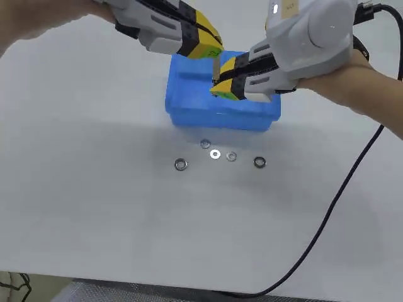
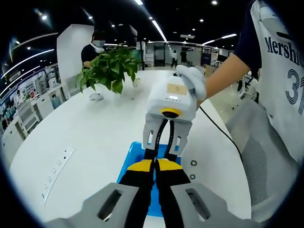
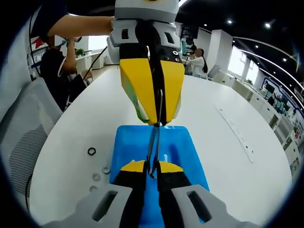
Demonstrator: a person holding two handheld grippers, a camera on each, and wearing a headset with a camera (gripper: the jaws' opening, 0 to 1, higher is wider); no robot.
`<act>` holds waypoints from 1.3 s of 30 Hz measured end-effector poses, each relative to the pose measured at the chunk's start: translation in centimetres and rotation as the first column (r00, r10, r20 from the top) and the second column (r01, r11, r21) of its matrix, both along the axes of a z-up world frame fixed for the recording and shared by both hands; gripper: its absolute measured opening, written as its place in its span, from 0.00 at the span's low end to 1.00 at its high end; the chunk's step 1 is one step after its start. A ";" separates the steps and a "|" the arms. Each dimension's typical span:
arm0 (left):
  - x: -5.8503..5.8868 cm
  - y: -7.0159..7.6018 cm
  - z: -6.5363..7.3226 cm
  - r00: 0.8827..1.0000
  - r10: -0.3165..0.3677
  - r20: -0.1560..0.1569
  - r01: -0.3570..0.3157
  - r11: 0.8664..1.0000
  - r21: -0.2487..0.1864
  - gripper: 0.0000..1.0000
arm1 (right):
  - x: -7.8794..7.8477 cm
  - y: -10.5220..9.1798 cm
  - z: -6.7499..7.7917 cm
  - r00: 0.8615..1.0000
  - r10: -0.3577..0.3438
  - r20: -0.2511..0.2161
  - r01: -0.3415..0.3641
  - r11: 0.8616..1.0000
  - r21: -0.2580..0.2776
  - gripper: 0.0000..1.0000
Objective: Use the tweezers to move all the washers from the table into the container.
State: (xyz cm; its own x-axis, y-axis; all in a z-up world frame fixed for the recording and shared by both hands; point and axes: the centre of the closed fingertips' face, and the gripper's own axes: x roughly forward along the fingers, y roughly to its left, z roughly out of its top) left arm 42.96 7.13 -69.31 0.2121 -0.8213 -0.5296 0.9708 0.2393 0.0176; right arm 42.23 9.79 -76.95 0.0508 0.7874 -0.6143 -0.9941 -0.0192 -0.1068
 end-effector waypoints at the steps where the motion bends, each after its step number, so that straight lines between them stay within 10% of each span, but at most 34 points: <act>1: 0.1 0.0 -0.2 1.000 0.003 -0.006 -0.003 1.000 0.000 0.05 | 0.0 -0.1 -0.2 1.000 0.000 -0.003 0.000 1.000 -0.006 0.09; 25: -0.3 -0.4 -1.6 1.000 -0.007 -0.023 0.008 1.000 0.022 0.05 | 0.5 -0.8 -2.1 0.999 0.030 0.023 -0.029 0.998 -0.052 0.11; 39: -1.7 -0.5 1.0 0.999 -0.027 0.036 0.026 0.999 0.030 0.05 | 0.0 -0.7 0.3 0.997 0.024 0.075 -0.023 1.000 -0.015 0.11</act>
